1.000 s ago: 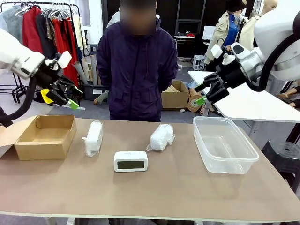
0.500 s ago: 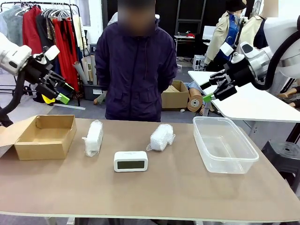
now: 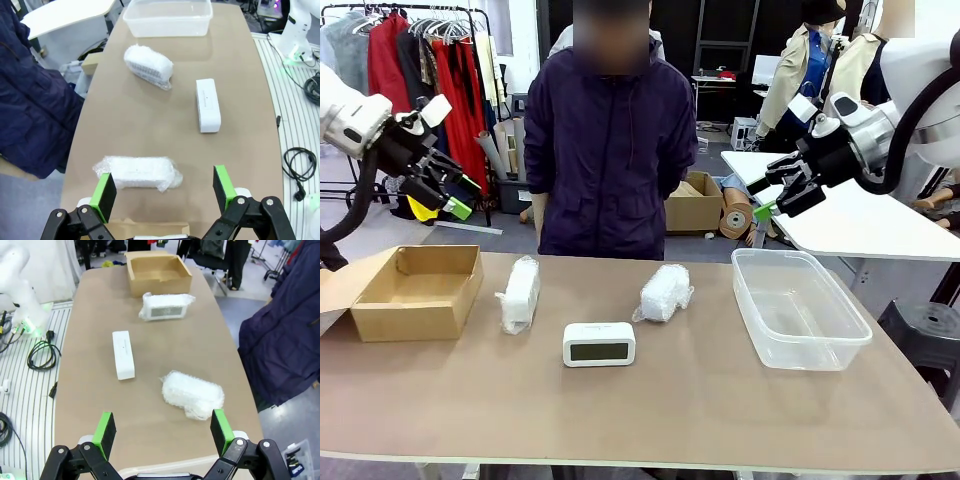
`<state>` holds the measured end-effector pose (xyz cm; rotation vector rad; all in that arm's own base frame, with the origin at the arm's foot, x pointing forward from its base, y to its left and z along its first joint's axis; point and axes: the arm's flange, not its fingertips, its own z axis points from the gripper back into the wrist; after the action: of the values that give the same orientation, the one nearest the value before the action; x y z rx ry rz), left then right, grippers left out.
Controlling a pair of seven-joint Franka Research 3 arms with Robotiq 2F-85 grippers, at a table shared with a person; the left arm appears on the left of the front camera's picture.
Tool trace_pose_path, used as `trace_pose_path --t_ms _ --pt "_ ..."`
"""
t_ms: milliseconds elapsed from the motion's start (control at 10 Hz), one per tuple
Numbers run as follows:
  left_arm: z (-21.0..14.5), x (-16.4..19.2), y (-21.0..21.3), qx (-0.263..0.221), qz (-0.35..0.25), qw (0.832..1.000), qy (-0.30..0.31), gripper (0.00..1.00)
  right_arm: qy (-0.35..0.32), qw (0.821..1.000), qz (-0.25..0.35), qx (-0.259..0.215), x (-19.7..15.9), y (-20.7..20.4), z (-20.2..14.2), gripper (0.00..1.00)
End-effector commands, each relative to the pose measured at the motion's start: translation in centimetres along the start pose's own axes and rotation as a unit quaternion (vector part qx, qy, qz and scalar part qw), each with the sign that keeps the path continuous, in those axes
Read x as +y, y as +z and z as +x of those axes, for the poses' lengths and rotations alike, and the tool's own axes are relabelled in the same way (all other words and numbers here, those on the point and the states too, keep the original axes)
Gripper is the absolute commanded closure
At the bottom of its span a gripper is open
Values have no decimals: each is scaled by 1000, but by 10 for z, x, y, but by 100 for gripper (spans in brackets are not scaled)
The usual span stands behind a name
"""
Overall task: Separate and place wrapped and unwrapped clocks.
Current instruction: Pick up the Digital clock indicated by the person.
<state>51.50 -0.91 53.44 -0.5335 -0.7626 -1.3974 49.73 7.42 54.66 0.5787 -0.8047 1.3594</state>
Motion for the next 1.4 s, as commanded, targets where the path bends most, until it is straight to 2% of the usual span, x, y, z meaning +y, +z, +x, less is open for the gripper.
trace_pose_path --t_ms 0,1300 --pt "-1 0 1 -3 -2 1000 2 0 1 1000 0 -3 0 1 0 0" --pt "-1 0 1 -3 -2 1000 2 0 1 1000 0 -3 0 1 0 0"
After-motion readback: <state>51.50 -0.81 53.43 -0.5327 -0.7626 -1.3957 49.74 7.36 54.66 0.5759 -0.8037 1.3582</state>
